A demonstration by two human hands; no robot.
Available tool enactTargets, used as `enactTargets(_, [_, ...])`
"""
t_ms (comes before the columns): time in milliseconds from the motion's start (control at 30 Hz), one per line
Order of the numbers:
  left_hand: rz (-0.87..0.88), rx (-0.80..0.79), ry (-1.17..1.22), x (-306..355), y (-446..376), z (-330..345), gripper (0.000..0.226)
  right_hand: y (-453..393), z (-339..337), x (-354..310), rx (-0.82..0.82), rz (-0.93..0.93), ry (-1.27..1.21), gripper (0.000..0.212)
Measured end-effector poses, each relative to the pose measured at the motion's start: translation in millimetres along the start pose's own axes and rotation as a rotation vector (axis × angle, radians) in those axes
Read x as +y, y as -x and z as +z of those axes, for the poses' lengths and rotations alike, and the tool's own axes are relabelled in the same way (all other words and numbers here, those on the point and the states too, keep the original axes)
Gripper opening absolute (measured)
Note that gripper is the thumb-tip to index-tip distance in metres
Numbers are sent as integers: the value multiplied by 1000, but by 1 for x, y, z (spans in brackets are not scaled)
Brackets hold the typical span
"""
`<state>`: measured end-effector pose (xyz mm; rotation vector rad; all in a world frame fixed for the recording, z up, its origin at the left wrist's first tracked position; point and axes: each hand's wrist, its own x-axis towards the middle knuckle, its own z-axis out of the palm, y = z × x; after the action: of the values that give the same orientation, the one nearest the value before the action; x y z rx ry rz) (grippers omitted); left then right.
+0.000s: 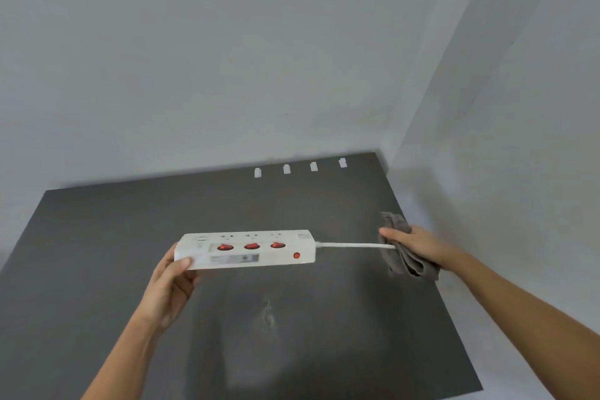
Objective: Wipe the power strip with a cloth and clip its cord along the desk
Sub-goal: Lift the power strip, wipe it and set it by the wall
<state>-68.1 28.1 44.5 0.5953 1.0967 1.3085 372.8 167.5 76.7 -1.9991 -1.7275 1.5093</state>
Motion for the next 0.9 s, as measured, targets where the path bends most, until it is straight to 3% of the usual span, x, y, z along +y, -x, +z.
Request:
enactTargets(167, [-230, -75, 159, 3, -19, 4, 79, -10, -16, -4, 193, -122, -134, 48])
enactTargets(300, [-210, 15, -35, 9, -53, 22, 98, -17, -23, -27, 350, -196, -195, 40])
enactTargets(433, [-183, 34, -269, 13, -93, 33, 99, -40, -35, -35, 384, -192, -124, 31])
enactTargets(700, [-9, 165, -1027, -4, -164, 34, 88, -103, -35, -24, 366, -191, 132, 30])
enactTargets(900, [-82, 199, -1171, -25, -196, 23, 89, -131, -28, -18, 330, -206, 196, 20])
